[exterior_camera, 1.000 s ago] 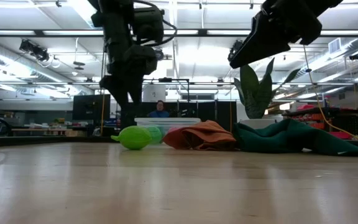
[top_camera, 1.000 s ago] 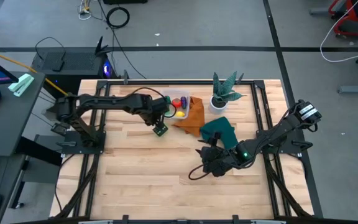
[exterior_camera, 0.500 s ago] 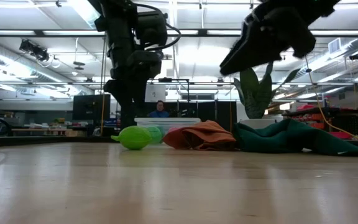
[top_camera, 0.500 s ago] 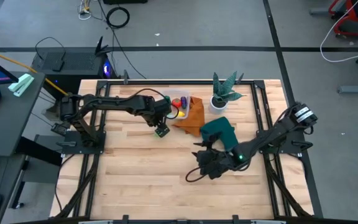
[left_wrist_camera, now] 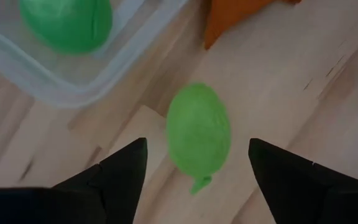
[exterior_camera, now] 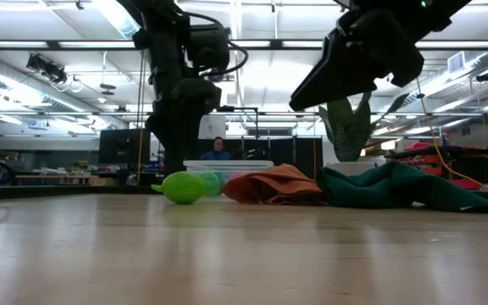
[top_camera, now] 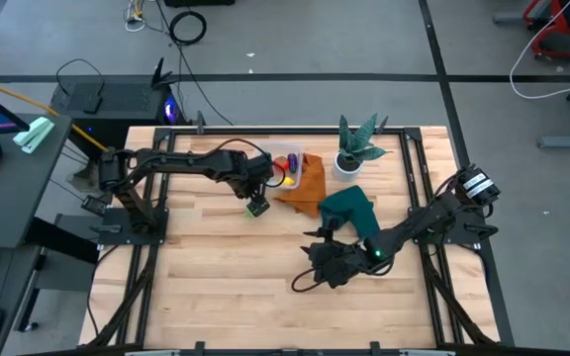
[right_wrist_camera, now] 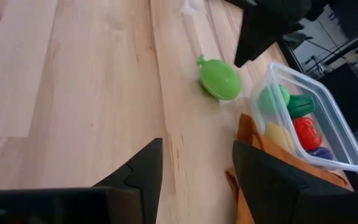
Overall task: Pick and placing Produce into tupperware
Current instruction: Put the green melon into the transparent container
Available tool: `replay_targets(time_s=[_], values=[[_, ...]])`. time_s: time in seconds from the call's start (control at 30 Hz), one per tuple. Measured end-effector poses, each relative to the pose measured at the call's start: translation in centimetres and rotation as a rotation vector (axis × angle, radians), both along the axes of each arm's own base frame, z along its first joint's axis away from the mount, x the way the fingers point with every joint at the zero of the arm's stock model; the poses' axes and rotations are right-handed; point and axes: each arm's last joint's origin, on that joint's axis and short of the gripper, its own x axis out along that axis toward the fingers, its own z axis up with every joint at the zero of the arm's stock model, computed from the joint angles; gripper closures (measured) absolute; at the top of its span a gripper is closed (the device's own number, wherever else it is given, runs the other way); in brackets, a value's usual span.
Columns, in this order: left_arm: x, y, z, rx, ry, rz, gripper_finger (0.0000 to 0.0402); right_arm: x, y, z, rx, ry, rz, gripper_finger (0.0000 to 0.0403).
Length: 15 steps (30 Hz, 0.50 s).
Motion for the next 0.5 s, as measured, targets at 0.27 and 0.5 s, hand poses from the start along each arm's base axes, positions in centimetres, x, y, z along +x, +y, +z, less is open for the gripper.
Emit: replay_targets(time_s=[0.27, 0.5], values=[[0.7, -1.2, -1.8, -0.045, 0.062, -0.051, 0.0066, 0.1, 0.0, 0.1, 0.012, -0.006, 0.001, 0.0245], [1.0, -1.4, -2.5, -0.016, 0.081, -0.059, 0.0025, 0.1, 0.0, 0.1, 0.029, -0.012, 0.005, 0.0245]])
